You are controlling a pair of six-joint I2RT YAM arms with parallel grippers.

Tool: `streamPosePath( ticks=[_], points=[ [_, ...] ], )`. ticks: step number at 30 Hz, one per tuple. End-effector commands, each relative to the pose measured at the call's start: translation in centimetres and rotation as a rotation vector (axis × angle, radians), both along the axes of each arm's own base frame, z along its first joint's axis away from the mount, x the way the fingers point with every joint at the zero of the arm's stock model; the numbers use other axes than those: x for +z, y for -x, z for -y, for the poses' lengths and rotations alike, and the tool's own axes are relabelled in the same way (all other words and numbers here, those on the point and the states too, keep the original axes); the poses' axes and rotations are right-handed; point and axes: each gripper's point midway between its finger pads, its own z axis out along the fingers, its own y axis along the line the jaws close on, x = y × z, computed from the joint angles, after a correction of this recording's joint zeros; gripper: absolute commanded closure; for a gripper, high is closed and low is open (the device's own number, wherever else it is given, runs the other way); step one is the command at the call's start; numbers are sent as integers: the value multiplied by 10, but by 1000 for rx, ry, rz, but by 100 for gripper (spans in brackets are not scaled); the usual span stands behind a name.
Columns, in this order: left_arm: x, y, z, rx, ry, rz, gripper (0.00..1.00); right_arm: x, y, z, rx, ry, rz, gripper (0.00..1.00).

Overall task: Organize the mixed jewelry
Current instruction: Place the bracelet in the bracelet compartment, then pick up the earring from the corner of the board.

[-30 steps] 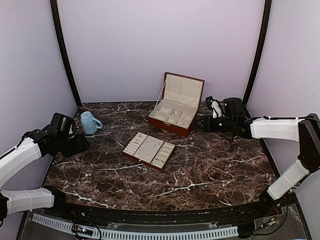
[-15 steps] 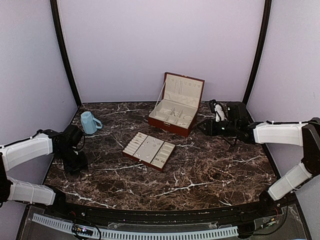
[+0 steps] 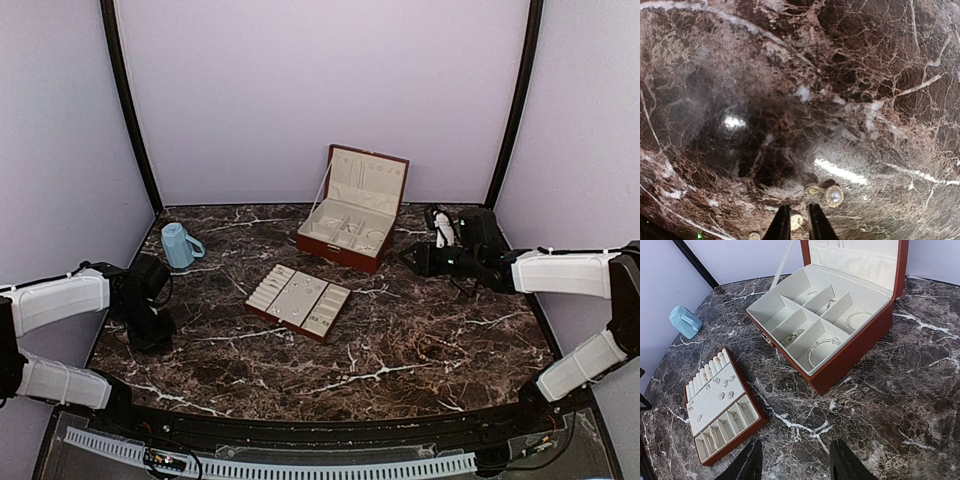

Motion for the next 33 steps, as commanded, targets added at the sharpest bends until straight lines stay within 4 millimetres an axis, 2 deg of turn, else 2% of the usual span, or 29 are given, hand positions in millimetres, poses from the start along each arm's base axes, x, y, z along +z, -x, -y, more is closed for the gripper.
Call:
streamPosePath(
  ticks=[1, 13, 24, 33],
  points=[
    [-3, 2, -4, 3, -27, -8, 85, 11, -3, 6, -29, -23, 41, 53],
    [-3, -1, 0, -19, -7, 4, 84, 5, -3, 7, -32, -20, 29, 53],
    [0, -5, 0, -12, 2, 43, 76, 0, -3, 6, -28, -17, 16, 53],
    [-3, -11, 6, -43, 17, 43, 80, -4, -2, 7, -33, -15, 4, 53]
  ],
)
